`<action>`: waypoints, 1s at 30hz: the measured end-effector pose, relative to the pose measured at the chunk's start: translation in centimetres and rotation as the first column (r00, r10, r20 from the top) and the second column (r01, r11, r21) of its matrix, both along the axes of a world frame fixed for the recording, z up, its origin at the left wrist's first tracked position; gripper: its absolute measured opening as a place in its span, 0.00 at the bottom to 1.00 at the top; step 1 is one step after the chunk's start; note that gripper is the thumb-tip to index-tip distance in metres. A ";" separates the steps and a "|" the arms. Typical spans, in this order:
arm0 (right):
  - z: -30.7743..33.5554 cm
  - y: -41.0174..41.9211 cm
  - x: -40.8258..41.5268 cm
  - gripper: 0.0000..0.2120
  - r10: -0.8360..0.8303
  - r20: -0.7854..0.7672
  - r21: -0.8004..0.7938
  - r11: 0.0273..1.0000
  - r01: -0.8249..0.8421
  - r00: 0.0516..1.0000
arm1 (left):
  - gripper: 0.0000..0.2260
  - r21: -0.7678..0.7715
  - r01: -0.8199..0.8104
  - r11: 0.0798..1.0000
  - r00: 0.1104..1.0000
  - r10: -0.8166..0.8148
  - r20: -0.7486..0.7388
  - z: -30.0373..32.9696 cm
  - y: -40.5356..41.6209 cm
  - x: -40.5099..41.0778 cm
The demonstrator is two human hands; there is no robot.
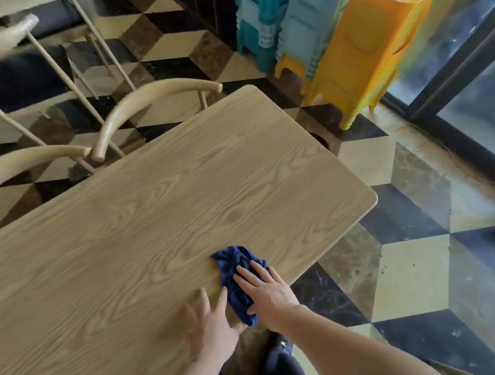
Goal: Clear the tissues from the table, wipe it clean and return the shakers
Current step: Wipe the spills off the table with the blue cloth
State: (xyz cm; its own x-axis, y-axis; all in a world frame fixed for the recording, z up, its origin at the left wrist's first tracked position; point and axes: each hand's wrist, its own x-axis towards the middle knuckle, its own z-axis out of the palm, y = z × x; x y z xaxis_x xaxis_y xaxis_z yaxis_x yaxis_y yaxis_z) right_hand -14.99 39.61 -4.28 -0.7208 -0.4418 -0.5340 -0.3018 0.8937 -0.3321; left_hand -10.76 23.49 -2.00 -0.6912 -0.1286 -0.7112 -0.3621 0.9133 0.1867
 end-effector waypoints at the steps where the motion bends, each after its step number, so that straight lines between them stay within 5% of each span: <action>1: 0.1 1.1 -0.7 0.41 -0.016 0.002 0.003 1.000 0.016 1.000 | 0.41 0.003 0.007 1.000 1.000 -0.007 -0.003 0.0 1.1 -0.6; 9: 0.1 6.5 -4.3 0.41 -0.085 0.009 0.021 0.996 0.085 0.996 | 0.48 -0.069 0.090 0.994 0.996 -0.091 -0.008 0.0 6.4 -5.5; 19: 1.9 13.5 -8.8 0.42 -0.264 -0.012 0.103 0.959 0.264 0.964 | 0.42 -0.079 0.055 0.995 0.996 -0.049 0.071 -0.2 8.5 -8.4; 30: 1.4 22.5 -15.4 0.43 -0.124 0.033 0.138 0.983 0.118 0.992 | 0.42 -0.003 -0.131 0.991 0.988 0.131 0.079 -0.1 13.1 -12.8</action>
State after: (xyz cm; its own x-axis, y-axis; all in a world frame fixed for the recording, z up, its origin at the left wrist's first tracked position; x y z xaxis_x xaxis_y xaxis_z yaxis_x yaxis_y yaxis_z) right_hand -30.39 62.12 -2.88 -0.7405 -0.2742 -0.6136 -0.1768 0.9603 -0.2157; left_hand -23.58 36.59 -2.07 -0.6099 -0.2128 -0.7634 -0.4919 0.8569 0.1542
